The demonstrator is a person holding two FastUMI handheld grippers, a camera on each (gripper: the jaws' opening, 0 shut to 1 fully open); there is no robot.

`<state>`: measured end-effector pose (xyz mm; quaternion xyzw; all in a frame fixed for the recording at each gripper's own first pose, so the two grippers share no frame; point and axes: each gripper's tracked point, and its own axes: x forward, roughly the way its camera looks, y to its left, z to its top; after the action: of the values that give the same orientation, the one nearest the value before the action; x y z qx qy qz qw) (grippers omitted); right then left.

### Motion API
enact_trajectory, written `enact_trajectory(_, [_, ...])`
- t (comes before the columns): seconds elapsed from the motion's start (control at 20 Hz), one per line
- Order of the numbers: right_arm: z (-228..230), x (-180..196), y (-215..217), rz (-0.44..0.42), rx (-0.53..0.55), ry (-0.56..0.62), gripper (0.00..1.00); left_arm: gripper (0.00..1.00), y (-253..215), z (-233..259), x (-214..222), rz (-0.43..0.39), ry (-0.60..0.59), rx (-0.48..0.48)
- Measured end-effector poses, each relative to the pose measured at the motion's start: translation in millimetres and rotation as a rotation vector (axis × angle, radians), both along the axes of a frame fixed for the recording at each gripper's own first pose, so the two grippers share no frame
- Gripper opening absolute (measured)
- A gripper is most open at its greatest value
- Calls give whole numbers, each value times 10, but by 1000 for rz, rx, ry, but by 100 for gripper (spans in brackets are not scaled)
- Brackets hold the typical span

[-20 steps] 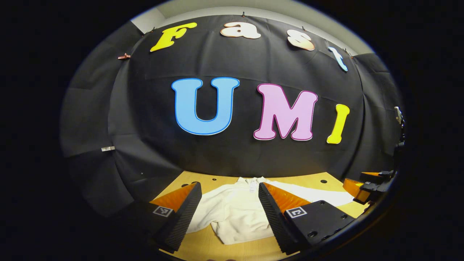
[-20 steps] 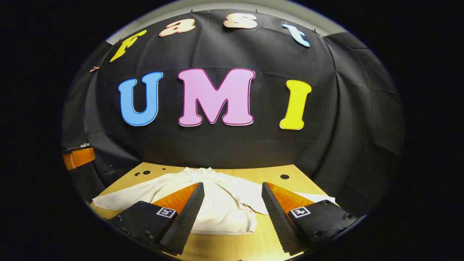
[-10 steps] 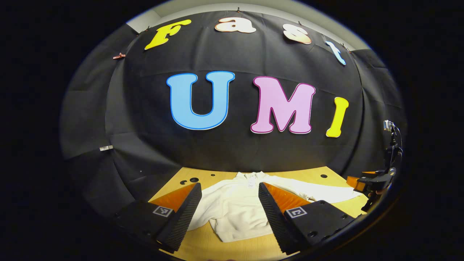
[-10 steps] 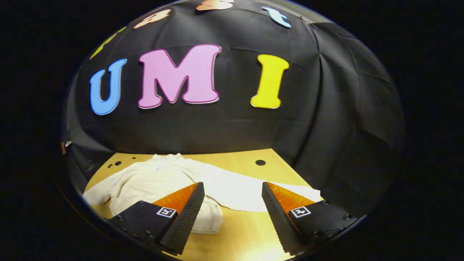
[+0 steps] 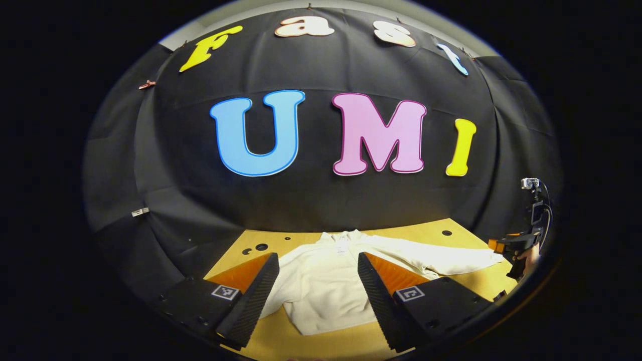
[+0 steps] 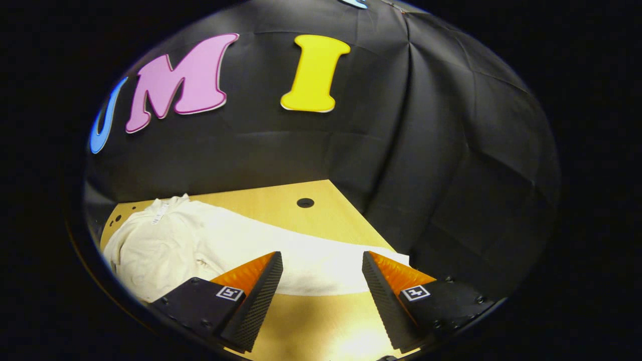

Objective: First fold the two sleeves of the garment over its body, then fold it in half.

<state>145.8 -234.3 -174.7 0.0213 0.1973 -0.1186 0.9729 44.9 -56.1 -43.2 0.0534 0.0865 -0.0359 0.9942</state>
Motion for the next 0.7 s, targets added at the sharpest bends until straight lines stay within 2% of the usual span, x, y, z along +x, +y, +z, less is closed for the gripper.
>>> enact_trajectory(0.1, [-104, 148, -187, -40, 39, 12, 98, 97, -126, -41, 13, -22, 23, -3])
enact_trajectory(0.15, [-160, 226, -305, -55, 33, 20, 100, 97, -185, -35, 25, -31, 27, -2])
enact_trajectory(0.3, [-365, 377, -559, -78, 4, 74, 98, 96, -274, -91, 57, -38, 47, 8])
enact_trajectory(0.5, [-713, 462, -862, -135, 53, 161, 98, 96, -339, -202, 113, -33, 91, -11])
enact_trajectory(0.7, [-985, 428, -1154, -207, 97, 221, 98, 96, -308, -372, 144, 4, 150, -68])
